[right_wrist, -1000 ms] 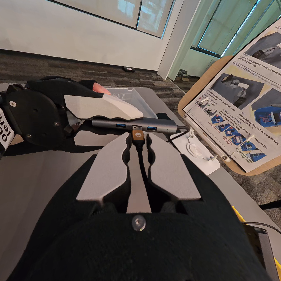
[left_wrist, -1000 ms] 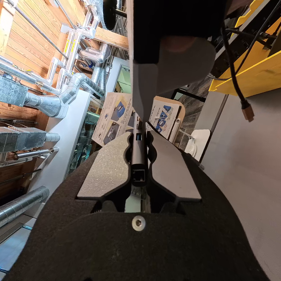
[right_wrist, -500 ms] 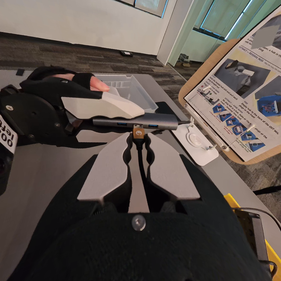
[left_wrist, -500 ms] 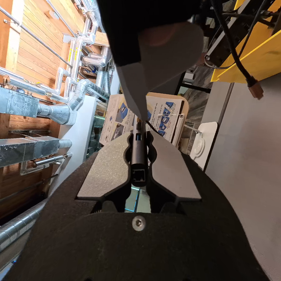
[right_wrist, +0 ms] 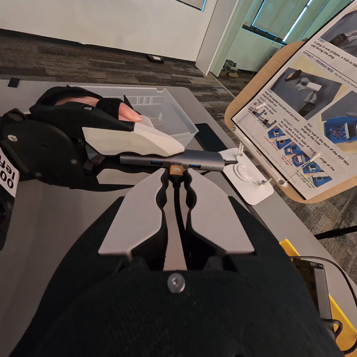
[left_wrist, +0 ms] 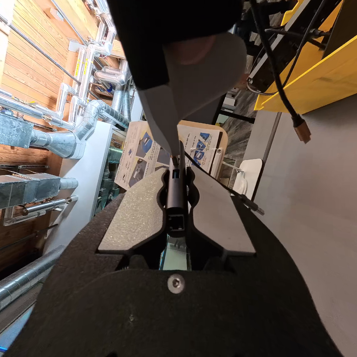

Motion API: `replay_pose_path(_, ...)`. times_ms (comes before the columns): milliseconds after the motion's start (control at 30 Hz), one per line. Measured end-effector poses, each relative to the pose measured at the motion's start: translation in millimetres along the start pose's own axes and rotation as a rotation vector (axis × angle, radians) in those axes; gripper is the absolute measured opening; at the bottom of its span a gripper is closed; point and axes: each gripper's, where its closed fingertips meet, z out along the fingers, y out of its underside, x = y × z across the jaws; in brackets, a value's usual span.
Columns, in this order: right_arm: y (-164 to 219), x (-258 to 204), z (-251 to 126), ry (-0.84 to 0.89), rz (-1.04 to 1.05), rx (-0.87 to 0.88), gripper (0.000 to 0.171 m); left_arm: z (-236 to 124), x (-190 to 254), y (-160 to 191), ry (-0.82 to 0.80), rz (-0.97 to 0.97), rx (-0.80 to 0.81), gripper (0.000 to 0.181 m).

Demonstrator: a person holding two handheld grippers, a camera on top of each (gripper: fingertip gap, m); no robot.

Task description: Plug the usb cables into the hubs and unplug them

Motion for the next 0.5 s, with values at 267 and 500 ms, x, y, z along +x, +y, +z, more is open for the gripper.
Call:
replay_pose_path(267, -7.5, -4.1, -6.0, -0.022, -0.045, 0.041, 0.016, -5.1, -7.7, -5.0, 0.005, -0.092, 0.043, 0.017)
replay_pose_path(500, -7.6, -4.7, -6.8, -0.043, -0.037, 0.046, 0.016, -6.1, -7.9, -6.5, 0.006, -0.088, 0.039, 0.017)
